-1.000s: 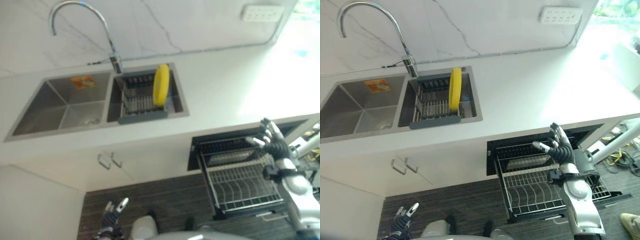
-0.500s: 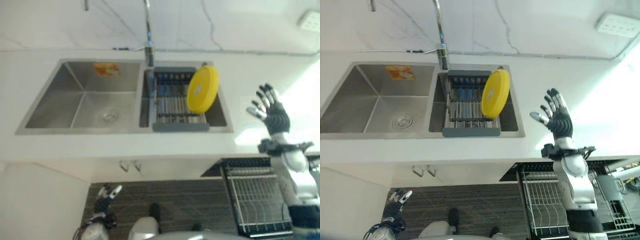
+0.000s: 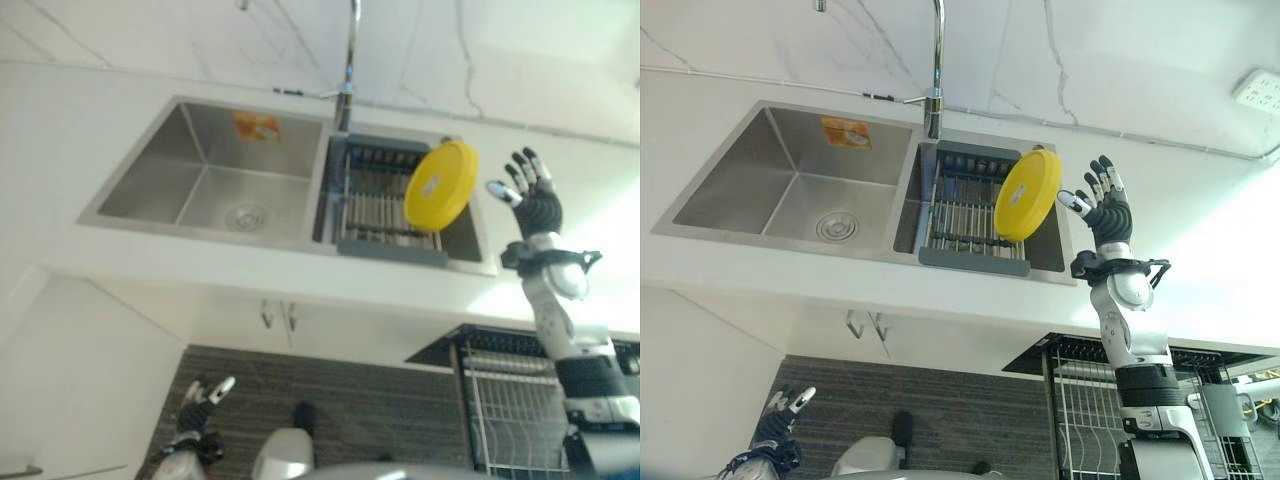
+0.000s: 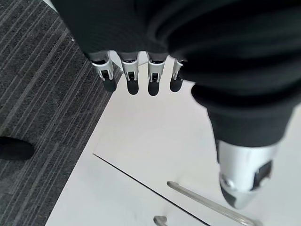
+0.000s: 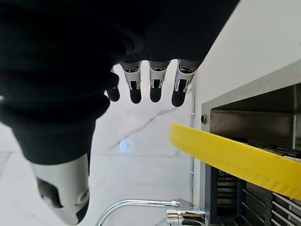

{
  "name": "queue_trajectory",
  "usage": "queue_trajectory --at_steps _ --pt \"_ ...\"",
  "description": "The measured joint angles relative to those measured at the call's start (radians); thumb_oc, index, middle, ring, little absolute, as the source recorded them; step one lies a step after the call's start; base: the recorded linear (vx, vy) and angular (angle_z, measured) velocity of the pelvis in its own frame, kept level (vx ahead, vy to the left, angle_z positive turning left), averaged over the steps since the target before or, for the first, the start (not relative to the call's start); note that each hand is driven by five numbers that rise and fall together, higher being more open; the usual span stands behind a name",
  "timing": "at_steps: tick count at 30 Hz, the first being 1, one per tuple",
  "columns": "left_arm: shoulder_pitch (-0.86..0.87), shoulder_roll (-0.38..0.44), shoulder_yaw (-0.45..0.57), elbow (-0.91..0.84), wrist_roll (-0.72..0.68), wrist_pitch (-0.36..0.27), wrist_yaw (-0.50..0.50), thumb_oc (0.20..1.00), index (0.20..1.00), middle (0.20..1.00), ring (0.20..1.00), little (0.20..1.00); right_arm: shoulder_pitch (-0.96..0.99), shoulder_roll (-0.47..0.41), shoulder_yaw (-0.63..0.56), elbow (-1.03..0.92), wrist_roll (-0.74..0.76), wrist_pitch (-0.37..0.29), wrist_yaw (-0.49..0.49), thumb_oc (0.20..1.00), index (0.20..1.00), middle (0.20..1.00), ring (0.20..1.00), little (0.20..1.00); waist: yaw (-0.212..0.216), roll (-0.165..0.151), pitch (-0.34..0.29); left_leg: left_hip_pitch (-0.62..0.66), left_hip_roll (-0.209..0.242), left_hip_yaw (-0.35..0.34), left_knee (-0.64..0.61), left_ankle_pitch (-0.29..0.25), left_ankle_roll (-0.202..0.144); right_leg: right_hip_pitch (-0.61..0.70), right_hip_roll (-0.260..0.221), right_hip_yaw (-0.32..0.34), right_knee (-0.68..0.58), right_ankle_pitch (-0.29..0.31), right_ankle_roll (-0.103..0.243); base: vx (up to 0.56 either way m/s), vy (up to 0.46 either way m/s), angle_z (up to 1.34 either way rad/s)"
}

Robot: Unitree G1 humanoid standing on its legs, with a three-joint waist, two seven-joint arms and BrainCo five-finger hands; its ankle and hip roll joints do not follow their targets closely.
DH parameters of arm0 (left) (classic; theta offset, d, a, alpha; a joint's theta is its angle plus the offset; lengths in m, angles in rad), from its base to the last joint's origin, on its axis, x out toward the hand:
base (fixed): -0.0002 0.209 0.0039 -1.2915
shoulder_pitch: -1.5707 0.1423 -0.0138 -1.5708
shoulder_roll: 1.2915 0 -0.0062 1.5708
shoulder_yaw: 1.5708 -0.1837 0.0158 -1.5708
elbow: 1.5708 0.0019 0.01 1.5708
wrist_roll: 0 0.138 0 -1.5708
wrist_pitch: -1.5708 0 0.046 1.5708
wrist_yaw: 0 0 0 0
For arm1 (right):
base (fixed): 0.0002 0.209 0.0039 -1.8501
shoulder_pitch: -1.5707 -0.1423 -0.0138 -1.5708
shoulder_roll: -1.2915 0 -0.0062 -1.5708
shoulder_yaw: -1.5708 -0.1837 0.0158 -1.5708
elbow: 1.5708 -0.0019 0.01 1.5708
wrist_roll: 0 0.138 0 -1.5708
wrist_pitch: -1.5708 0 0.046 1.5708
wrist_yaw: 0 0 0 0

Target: Place the dishes in the dishwasher.

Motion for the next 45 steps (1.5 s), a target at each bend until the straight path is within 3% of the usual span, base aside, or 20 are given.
queue_trajectory --at_steps 9,19,40,45 --pt "-0.017 0.002 -0.002 0.001 0.0 0.01 -0.001 1.0 1.0 1.0 1.0 1.0 -0.065 -0.044 0.0 0.129 0.064 0.069 0.001 1.0 1.0 1.0 1.0 1.0 0.016 0.01 0.001 0.0 0.0 -0.018 0.0 0.003 0.001 0.007 0.003 -0.023 0.003 0.0 0.0 0.0 -0.007 0.06" --pt "-0.018 0.005 -0.003 0.03 -0.001 0.01 -0.001 1.0 1.0 1.0 1.0 1.0 -0.069 -0.046 0.0 0.137 0.102 0.091 0.002 1.0 1.0 1.0 1.0 1.0 0.018 0.015 0.0 0.0 0.0 -0.02 0.0 0.007 -0.001 0.006 0.003 -0.024 0.003 0.0 0.0 0.0 0.0 0.0" --pt "-0.021 0.016 -0.004 0.04 -0.012 0.01 0.0 1.0 1.0 1.0 1.0 1.0 -0.151 -0.09 0.001 0.242 0.164 0.219 0.072 1.0 1.0 1.0 1.0 1.0 0.022 0.015 0.001 -0.006 -0.001 -0.046 0.0 0.017 0.001 0.014 0.007 -0.051 0.001 -0.001 0.0 0.0 -0.002 0.03" --pt "-0.022 0.016 -0.004 0.04 -0.013 0.01 0.0 1.0 1.0 1.0 1.0 1.0 -0.165 -0.091 0.001 0.247 0.18 0.222 0.085 1.0 1.0 1.0 1.0 1.0 0.023 0.013 0.001 -0.006 -0.001 -0.047 -0.001 0.018 0.0 0.016 0.011 -0.051 -0.005 -0.001 0.0 0.0 0.0 0.0"
